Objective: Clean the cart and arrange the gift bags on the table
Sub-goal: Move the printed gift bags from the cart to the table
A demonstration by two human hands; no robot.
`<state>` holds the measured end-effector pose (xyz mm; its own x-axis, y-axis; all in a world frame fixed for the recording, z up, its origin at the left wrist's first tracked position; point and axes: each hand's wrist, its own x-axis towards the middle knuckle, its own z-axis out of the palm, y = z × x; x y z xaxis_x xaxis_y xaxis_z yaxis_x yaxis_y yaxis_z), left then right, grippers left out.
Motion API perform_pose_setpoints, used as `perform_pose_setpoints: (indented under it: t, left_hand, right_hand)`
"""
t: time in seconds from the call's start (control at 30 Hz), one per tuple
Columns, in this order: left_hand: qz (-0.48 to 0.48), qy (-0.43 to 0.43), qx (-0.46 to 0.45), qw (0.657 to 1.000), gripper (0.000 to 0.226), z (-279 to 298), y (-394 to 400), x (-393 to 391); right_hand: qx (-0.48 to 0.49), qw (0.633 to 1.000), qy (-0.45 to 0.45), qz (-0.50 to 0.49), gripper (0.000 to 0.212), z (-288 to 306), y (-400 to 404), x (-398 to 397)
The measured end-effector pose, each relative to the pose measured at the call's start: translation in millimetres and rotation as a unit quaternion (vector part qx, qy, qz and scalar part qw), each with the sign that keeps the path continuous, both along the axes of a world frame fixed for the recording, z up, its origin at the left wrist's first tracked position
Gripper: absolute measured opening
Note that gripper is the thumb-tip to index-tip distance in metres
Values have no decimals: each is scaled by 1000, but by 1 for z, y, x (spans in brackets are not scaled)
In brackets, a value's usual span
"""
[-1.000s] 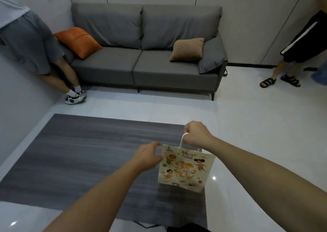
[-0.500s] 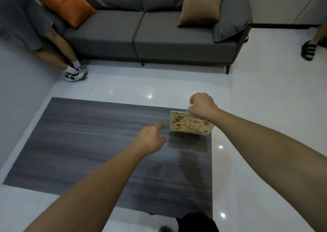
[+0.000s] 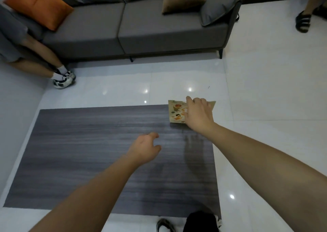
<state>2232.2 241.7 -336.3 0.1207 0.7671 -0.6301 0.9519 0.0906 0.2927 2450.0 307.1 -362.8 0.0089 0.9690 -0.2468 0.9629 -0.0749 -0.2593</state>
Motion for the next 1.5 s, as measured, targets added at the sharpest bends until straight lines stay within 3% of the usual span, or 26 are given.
perform_pose_setpoints:
  t: [0.13, 0.4, 0.7, 0.83, 0.97, 1.2, 1.33, 1.5]
  left_hand:
    - [-31, -15, 5, 999, 53, 12, 3, 7]
    - [-160, -37, 82, 983, 51, 68, 9, 6]
    - [-282, -126, 234, 922, 50, 151, -7, -10]
    - [-332, -175, 251, 892, 49, 184, -37, 17]
    - [-411, -208, 268, 846, 50, 222, -101, 61]
    - [-538, -271, 326, 729, 47, 289, -256, 126]
    - [-599, -310, 330, 661, 49, 308, -381, 157]
    - [-649, -365, 288, 602, 47, 306, -566, 168]
  right_hand:
    - [18, 1000, -20, -10, 70, 16, -18, -4]
    - [57, 995, -23, -83, 60, 78, -66, -16]
    - [128, 964, -74, -221, 59, 174, -170, -51]
    - [153, 940, -72, -297, 61, 208, -235, -66]
    - [180, 908, -73, -371, 61, 246, -317, -61]
    - [235, 829, -87, -500, 56, 297, -492, -41]
    - [246, 774, -98, -575, 57, 307, -622, -44]
    - [228, 711, -114, -656, 56, 306, -801, -62]
